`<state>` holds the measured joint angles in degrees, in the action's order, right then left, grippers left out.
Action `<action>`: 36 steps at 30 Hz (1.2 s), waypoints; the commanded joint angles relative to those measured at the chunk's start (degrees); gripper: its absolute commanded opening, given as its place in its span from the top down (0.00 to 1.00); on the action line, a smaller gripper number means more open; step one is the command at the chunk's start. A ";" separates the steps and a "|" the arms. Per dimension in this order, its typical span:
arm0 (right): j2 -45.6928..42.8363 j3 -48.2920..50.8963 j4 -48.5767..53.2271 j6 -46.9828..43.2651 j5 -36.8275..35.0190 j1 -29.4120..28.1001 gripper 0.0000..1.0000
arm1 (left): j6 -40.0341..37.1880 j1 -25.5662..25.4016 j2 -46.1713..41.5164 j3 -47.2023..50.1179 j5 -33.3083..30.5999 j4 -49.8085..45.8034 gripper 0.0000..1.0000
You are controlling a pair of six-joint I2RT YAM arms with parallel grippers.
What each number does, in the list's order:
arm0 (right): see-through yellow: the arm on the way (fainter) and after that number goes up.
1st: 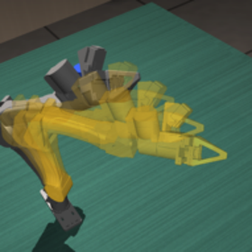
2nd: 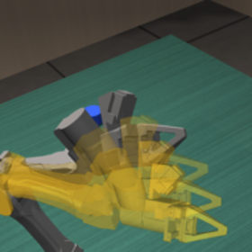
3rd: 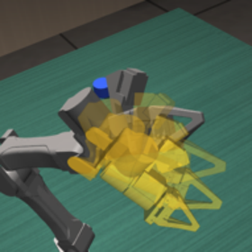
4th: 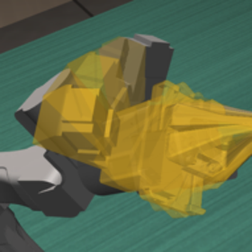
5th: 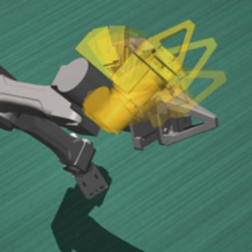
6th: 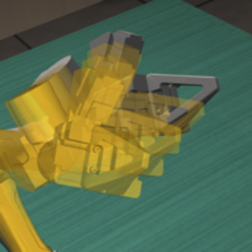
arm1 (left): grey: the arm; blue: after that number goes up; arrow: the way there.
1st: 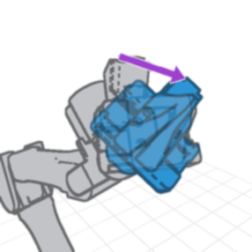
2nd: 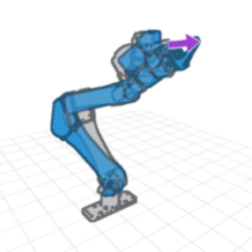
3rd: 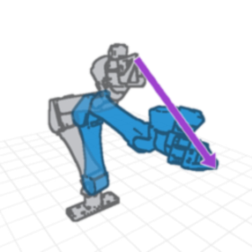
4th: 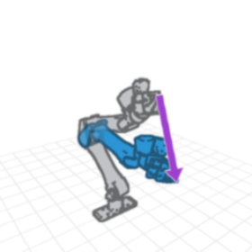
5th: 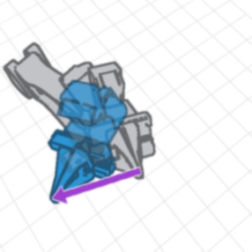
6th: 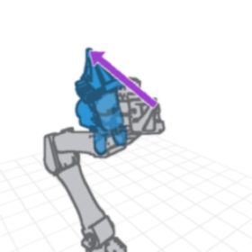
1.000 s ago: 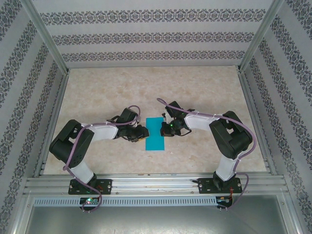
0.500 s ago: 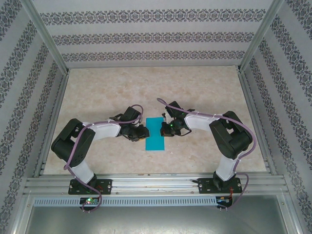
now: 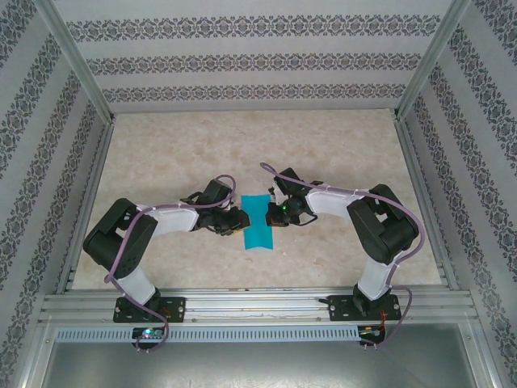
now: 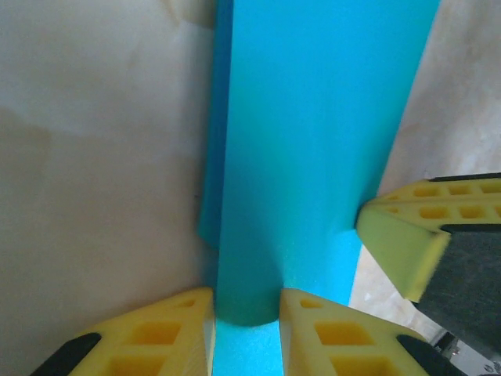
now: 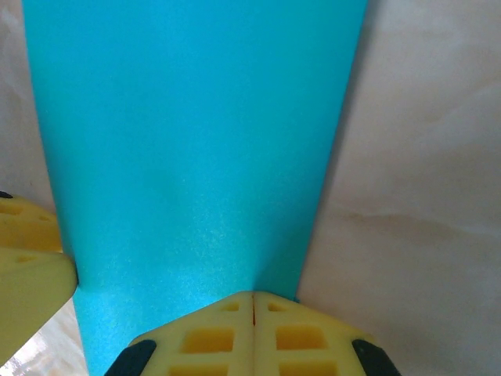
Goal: Fold a paper plane with a square sheet of paper (fold left side to right side)
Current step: Third fold the triangle at the center of the table.
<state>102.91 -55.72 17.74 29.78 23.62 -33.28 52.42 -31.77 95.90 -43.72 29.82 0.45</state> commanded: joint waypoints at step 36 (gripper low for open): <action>-9.31 2.77 -3.90 -3.41 -0.77 2.59 0.75 | 4.68 -0.66 -4.06 2.03 -0.84 4.90 1.00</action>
<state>98.30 -53.78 15.59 28.73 23.53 -31.57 54.59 -31.83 94.19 -42.94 29.80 3.53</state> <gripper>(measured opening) 0.229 0.058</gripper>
